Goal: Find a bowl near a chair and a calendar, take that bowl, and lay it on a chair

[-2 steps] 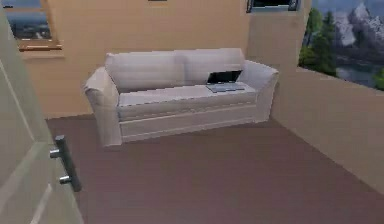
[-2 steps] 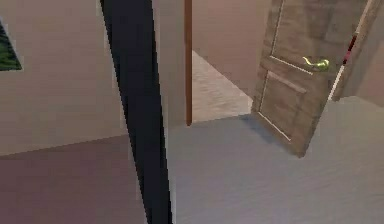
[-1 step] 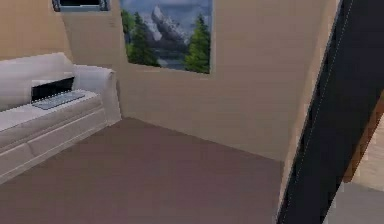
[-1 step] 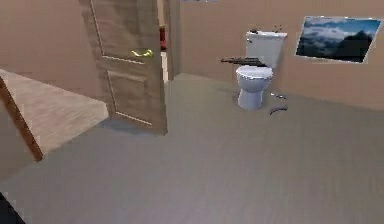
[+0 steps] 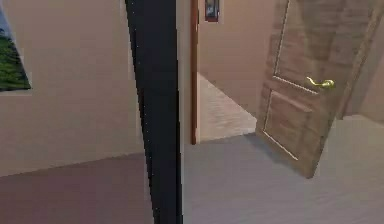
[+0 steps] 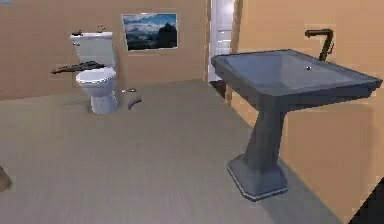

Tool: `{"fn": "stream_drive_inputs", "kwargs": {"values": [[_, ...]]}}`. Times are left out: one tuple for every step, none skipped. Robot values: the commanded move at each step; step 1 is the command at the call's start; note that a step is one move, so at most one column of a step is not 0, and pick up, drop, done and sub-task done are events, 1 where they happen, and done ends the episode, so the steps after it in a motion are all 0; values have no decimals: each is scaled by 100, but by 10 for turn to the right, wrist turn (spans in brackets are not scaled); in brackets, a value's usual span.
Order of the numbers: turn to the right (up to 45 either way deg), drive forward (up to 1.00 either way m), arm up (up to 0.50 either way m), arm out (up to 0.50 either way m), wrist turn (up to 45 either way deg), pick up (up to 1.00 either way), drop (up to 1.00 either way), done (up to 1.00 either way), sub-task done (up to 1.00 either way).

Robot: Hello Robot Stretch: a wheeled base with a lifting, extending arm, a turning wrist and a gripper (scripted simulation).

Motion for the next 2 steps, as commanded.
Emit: {"fn": "stream_drive_inputs", "kwargs": {"values": [[450,0,0,0,0,0,0,0,0],[120,0,0,0,0,0,0,0,0]]}}
